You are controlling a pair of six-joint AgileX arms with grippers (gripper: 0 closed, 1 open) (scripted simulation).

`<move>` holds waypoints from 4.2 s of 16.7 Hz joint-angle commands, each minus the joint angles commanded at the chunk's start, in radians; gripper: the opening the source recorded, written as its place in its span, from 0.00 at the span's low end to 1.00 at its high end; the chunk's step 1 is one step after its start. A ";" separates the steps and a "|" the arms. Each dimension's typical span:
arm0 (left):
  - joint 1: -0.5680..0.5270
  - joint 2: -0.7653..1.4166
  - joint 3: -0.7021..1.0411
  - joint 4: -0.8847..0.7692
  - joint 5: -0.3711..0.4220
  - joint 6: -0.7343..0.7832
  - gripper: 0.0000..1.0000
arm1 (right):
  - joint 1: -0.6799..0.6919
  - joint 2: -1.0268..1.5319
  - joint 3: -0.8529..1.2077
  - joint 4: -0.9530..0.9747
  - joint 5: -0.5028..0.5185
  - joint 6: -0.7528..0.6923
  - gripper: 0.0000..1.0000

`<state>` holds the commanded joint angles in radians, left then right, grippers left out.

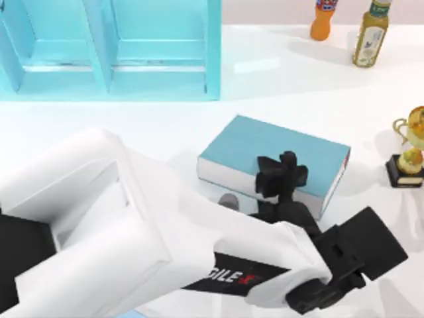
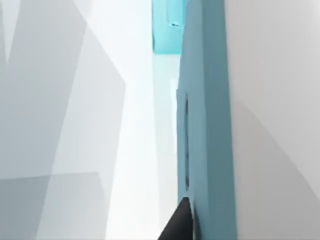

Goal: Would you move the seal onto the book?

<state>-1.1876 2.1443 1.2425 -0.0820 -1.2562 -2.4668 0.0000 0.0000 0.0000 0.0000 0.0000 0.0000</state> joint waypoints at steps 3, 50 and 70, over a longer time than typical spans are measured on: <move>0.000 0.000 0.000 0.000 0.000 0.000 0.68 | 0.000 0.000 0.000 0.000 0.000 0.000 1.00; -0.315 0.034 0.226 -1.333 0.069 -1.171 1.00 | 0.000 0.000 0.000 0.000 0.000 0.000 1.00; 0.666 -1.455 -0.658 -0.394 0.817 1.448 1.00 | 0.000 0.000 0.000 0.000 0.000 0.000 1.00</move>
<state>-0.5219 0.6896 0.5845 -0.4761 -0.4394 -1.0186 0.0000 0.0000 0.0000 0.0000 0.0000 0.0000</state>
